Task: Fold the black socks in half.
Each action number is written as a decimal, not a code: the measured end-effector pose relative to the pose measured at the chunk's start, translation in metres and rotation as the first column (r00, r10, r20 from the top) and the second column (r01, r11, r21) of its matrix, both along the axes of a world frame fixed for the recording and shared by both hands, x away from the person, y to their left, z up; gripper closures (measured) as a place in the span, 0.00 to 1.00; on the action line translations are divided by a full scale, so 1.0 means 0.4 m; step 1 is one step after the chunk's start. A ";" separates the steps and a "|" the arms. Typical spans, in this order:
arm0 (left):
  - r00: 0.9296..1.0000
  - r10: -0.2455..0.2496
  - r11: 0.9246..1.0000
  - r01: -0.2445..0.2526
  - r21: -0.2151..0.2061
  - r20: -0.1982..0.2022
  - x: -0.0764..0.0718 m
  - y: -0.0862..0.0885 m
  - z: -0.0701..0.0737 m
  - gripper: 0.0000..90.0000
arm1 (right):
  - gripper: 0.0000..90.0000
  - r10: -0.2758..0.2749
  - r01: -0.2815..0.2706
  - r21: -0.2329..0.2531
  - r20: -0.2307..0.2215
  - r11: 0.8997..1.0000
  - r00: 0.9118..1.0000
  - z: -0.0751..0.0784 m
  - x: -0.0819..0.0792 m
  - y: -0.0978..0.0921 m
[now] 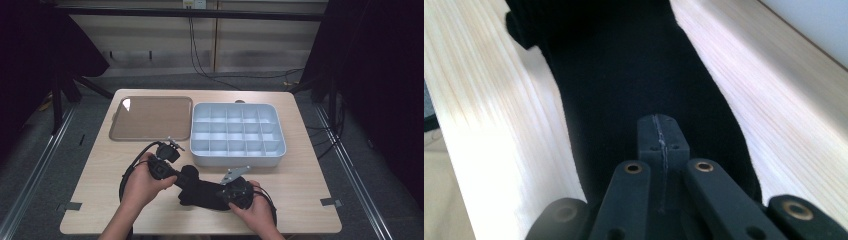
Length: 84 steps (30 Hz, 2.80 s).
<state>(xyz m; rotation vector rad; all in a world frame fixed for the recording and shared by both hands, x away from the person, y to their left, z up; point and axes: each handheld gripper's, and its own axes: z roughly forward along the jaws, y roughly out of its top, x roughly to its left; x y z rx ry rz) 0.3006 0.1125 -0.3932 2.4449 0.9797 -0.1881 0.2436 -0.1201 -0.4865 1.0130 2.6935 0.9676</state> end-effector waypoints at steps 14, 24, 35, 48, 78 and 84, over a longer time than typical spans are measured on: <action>1.000 0.000 1.000 0.000 0.011 -0.012 -0.001 -0.012 -0.010 0.85 | 1.00 0.029 -0.030 0.033 0.017 0.999 0.999 0.003 0.016 0.045; 1.000 0.016 1.000 -0.016 0.019 -0.019 0.002 -0.003 -0.019 0.85 | 1.00 0.015 -0.015 0.008 0.011 1.000 1.000 0.028 -0.001 -0.013; 1.000 -0.011 1.000 0.012 0.011 -0.026 -0.005 -0.025 -0.013 0.85 | 1.00 0.017 -0.017 0.000 -0.004 1.000 1.000 -0.001 0.005 -0.011; 0.999 -0.029 1.000 0.029 0.000 -0.033 -0.007 -0.056 -0.019 0.85 | 1.00 0.041 -0.042 0.020 0.037 0.999 0.998 -0.007 0.033 0.043; 0.997 -0.054 0.998 0.056 0.042 -0.055 -0.018 -0.115 -0.081 0.84 | 0.99 0.013 -0.013 -0.006 0.026 1.000 1.000 -0.008 -0.008 -0.043; 0.995 -0.074 0.996 0.078 0.045 -0.069 -0.022 -0.136 -0.103 0.83 | 0.99 0.020 -0.019 -0.012 0.033 1.000 0.999 -0.008 -0.009 -0.037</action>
